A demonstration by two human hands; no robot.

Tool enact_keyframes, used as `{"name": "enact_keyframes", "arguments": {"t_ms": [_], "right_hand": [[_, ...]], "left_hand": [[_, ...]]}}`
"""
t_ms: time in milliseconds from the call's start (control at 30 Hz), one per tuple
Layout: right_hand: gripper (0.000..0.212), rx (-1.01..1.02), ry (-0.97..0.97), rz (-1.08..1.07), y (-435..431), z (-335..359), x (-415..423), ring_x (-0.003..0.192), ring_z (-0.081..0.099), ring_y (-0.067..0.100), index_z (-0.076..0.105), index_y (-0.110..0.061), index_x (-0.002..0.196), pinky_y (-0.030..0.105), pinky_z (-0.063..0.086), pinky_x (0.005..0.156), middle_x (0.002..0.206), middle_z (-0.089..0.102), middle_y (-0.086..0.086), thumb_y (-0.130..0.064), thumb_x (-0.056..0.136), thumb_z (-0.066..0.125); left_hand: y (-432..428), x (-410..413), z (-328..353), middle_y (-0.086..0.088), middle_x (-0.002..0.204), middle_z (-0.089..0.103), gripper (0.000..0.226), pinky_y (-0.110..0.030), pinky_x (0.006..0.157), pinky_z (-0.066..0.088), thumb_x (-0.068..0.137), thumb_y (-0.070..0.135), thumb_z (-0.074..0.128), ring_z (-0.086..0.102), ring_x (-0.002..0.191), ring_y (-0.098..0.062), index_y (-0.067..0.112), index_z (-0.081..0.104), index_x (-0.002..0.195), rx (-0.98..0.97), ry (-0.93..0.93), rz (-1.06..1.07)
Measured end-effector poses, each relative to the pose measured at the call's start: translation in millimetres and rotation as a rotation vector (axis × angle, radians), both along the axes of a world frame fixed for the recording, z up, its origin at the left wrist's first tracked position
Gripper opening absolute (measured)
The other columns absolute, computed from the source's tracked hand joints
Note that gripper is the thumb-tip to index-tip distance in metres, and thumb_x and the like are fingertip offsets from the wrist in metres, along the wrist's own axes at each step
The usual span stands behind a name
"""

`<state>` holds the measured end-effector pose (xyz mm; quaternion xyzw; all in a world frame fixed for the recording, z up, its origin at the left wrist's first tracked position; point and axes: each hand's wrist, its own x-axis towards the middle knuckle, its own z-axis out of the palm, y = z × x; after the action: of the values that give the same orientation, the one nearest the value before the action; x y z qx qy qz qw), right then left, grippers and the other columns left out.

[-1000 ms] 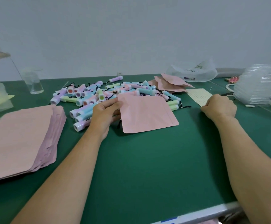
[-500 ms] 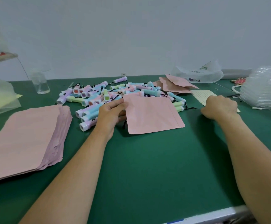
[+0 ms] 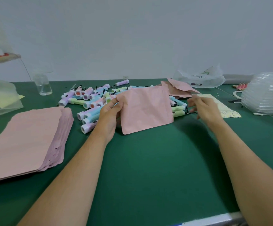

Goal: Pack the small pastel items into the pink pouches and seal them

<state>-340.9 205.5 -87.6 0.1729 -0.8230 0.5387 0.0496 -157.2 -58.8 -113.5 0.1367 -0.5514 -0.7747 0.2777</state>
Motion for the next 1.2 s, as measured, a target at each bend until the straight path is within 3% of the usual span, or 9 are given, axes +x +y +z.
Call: {"name": "enact_keyframes", "arguments": {"t_ms": [100,233,367,500,600,733,833,1033,1200], "right_hand": [[0.050,0.004,-0.156,0.269,-25.2,-0.3,20.0,0.073,0.065,0.015,0.074,-0.016,0.106,0.030,0.041,0.057,0.089,0.075,-0.002,-0.056,0.104,0.044],[0.046,0.038,-0.201,0.489,-40.8,-9.6,29.0,0.071,0.049,0.019,0.065,-0.004,0.099,0.028,0.038,0.056,0.084,0.056,0.005,-0.049,0.101,0.059],[0.041,-0.244,-0.306,0.621,-36.9,-6.9,31.9,0.073,0.055,0.018,0.067,-0.001,0.105,0.030,0.036,0.058,0.093,0.062,0.006,-0.041,0.095,0.068],[0.030,-0.542,-0.205,0.516,-53.4,3.7,52.4,0.053,0.043,0.011,0.072,-0.023,0.069,0.023,0.036,0.050,0.060,0.049,-0.009,-0.036,0.096,0.072],[0.035,-0.714,-0.083,0.344,-81.5,13.4,71.0,0.052,0.043,0.012,0.065,-0.021,0.062,0.024,0.039,0.050,0.058,0.050,-0.005,-0.031,0.094,0.076],[0.035,-0.651,0.076,0.382,-115.1,18.0,94.1,0.047,0.048,0.016,0.063,-0.020,0.060,0.026,0.043,0.048,0.053,0.057,0.000,-0.030,0.087,0.084],[0.043,-0.599,0.063,0.450,-125.0,14.2,103.0,0.042,0.054,0.024,0.061,-0.010,0.062,0.031,0.045,0.044,0.053,0.058,0.009,-0.037,0.082,0.087],[0.041,-0.417,0.129,0.520,-112.5,5.4,94.5,0.044,0.055,0.017,0.059,-0.013,0.061,0.027,0.047,0.046,0.056,0.065,0.011,-0.034,0.084,0.085],[0.042,-0.240,0.291,0.508,-105.7,-0.8,87.9,0.040,0.046,0.012,0.055,-0.018,0.061,0.026,0.040,0.043,0.050,0.059,0.006,-0.037,0.084,0.083]], "left_hand": [[-2.3,-2.5,-1.3,-0.001,0.117,0.078,0.021,-0.036,0.097,0.054,0.109,0.016,0.056,0.070,0.105,-0.016,0.020,0.072,0.121,0.020,0.036,0.027],[-3.6,-1.2,0.2,-0.002,0.125,0.077,0.029,-0.034,0.097,0.054,0.110,0.019,0.055,0.070,0.105,-0.015,0.016,0.067,0.136,0.065,0.069,0.031],[-0.3,1.0,1.2,0.001,0.128,0.074,0.025,-0.041,0.107,0.054,0.111,0.023,0.055,0.068,0.118,-0.017,0.024,0.067,0.133,-0.009,0.046,0.153],[3.0,3.3,9.3,0.012,0.147,0.056,0.053,-0.024,0.116,0.041,0.104,0.032,0.067,0.050,0.138,0.003,0.031,0.045,0.152,-0.388,0.097,0.366],[20.9,6.3,18.9,0.025,0.135,0.060,0.035,-0.031,0.115,0.041,0.101,0.038,0.071,0.050,0.133,-0.001,0.040,0.058,0.134,-0.712,0.147,0.507],[44.0,7.9,18.9,0.008,0.102,0.079,0.020,-0.051,0.092,0.057,0.097,0.039,0.076,0.072,0.099,-0.014,0.024,0.079,0.110,-0.680,0.143,0.194],[40.7,10.2,16.4,-0.017,0.090,0.078,0.029,-0.037,0.084,0.058,0.095,0.032,0.078,0.072,0.084,-0.019,0.005,0.079,0.106,-0.637,0.183,-0.013],[26.0,11.9,9.4,-0.009,0.105,0.081,0.021,-0.018,0.083,0.056,0.100,0.023,0.072,0.076,0.092,-0.012,0.009,0.081,0.113,-0.557,0.100,-0.227],[23.5,11.1,2.8,-0.011,0.115,0.079,0.027,-0.030,0.093,0.060,0.102,0.032,0.064,0.075,0.111,-0.027,0.017,0.081,0.116,-0.452,-0.009,-0.329]]}}
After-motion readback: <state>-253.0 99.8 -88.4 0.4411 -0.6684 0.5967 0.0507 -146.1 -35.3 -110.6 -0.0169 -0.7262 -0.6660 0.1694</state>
